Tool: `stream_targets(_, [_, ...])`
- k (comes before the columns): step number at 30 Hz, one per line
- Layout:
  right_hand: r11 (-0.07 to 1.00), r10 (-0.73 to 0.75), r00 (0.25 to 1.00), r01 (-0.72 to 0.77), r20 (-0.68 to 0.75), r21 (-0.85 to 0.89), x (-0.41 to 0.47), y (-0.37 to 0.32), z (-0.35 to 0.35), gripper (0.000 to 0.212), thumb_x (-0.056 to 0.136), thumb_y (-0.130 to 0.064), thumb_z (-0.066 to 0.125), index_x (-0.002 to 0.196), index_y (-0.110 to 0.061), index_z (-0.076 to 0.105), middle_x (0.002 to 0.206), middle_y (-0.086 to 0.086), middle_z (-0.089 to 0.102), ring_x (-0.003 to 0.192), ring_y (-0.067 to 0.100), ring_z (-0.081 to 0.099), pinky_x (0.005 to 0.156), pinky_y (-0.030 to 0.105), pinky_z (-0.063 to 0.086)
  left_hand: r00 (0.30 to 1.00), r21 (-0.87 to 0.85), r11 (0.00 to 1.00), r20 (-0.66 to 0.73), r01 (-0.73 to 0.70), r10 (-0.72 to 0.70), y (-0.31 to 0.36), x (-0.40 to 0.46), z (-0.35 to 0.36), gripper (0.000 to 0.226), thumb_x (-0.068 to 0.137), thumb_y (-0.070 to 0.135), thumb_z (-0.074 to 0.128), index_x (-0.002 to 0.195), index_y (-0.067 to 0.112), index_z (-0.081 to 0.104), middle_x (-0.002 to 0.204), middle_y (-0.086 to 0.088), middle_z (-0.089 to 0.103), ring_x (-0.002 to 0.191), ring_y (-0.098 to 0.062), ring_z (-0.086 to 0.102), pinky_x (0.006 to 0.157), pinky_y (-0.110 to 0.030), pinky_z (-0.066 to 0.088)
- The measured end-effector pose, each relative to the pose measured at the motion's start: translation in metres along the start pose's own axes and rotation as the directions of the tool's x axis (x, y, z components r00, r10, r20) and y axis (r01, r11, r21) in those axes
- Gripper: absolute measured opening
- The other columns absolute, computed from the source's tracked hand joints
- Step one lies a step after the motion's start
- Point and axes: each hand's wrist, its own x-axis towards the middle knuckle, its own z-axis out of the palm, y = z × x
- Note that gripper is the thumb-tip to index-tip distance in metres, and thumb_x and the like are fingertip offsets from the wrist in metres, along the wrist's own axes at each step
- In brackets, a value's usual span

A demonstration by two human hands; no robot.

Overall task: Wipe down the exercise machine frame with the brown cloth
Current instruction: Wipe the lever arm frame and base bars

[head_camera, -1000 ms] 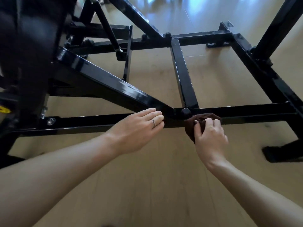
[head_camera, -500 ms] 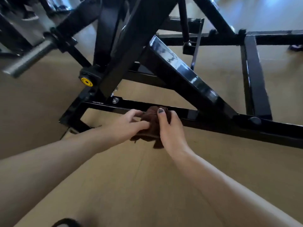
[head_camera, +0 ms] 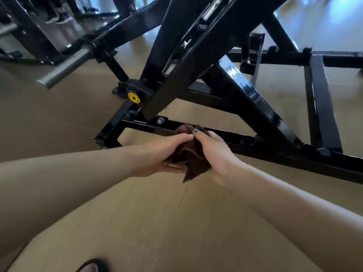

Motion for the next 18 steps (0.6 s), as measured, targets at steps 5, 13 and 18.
stream_targets(5, [0.986,-0.086,0.996,0.085,-0.003,-0.144,0.001,-0.017,0.008,0.010,0.100,-0.041,0.064,0.102,-0.032,0.065,0.089,-0.002,0.077,0.081,0.017,0.077,0.068,0.033,0.061,0.995,0.001,0.999,-0.087,-0.041,0.041,0.007,0.003,-0.026,0.020,0.099,0.017,0.054,0.108,0.010,0.070,0.102,-0.015,0.077,0.087,-0.022,0.078,0.072,-0.036,0.065])
stream_targets(13, [0.967,-0.096,0.995,0.091,-0.010,-0.240,0.030,-0.021,0.093,0.019,0.092,-0.040,0.072,0.105,-0.031,0.064,0.101,-0.001,0.077,0.091,0.019,0.076,0.086,0.041,0.062,0.985,0.184,0.981,-0.143,-0.066,0.093,-0.003,0.021,-0.117,0.034,0.083,0.029,0.064,0.104,0.004,0.071,0.103,-0.028,0.070,0.086,-0.034,0.066,0.078,-0.042,0.047])
stream_targets(18, [0.986,-0.025,1.000,0.027,0.017,-0.164,0.065,-0.038,0.172,0.017,0.094,-0.023,0.066,0.110,-0.030,0.064,0.108,0.003,0.074,0.100,0.025,0.072,0.091,0.049,0.061,0.993,-0.058,0.994,0.083,0.090,-0.085,-0.029,0.037,-0.213,0.068,0.076,0.074,0.064,0.112,0.016,0.071,0.129,-0.017,0.068,0.125,-0.036,0.062,0.101,-0.044,0.050])
